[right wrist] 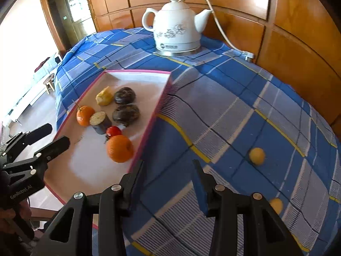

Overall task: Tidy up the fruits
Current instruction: 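Move both grippers back toward the remaining yellow fruits, then grasp the small yellow round fruit with the left gripper, then grasp the yellow cut fruit piece with the right gripper while the left gripper lifts its fruit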

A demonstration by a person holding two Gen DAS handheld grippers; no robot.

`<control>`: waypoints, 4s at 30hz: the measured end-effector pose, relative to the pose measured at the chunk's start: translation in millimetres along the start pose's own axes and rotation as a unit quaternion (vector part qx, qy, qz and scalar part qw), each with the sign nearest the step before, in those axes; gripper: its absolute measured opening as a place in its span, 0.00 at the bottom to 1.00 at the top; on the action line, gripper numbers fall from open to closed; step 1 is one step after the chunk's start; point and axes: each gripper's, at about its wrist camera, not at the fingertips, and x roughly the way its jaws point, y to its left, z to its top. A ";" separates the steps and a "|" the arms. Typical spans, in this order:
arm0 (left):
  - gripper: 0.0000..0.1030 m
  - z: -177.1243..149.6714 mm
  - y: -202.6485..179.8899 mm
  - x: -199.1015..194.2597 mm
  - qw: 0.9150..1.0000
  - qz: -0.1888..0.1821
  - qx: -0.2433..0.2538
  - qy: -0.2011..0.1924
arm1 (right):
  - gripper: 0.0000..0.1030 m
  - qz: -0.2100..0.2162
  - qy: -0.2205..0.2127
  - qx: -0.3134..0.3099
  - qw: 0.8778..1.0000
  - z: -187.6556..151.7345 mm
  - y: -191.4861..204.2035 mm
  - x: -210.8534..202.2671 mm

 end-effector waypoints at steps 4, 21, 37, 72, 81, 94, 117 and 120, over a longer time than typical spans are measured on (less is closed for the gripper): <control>0.67 -0.2 -3.9 -0.4 1.000 -0.002 0.007 -0.001 | 0.43 -0.020 -0.001 0.004 1.000 -3.6 -17.8 -8.2; 0.67 1.0 -25.2 -0.8 0.999 -0.012 0.042 0.000 | 0.43 -0.099 0.000 0.065 0.993 -23.5 -123.3 -43.2; 0.68 5.9 -72.0 4.3 0.994 -0.031 0.101 0.015 | 0.43 -0.118 0.034 0.228 0.966 -64.8 -224.8 -29.4; 0.41 41.1 -236.3 105.5 0.957 -0.166 0.209 0.116 | 0.43 -0.085 0.030 0.255 0.963 -59.6 -222.1 -40.0; 0.40 48.5 -261.5 146.6 0.953 -0.175 0.197 0.147 | 0.43 -0.079 0.030 0.254 0.963 -57.9 -222.1 -39.9; 0.27 28.6 -227.9 113.8 0.955 -0.198 0.178 0.130 | 0.43 0.026 0.051 0.213 0.975 -55.3 -199.0 -20.4; 0.27 18.7 -173.7 35.0 0.962 -0.215 0.147 0.084 | 0.34 -0.014 0.085 0.074 0.993 -60.2 -143.7 15.6; 0.27 21.0 -159.6 27.5 0.964 -0.216 0.132 0.080 | 0.34 -0.013 0.086 0.078 0.993 -61.0 -145.9 14.8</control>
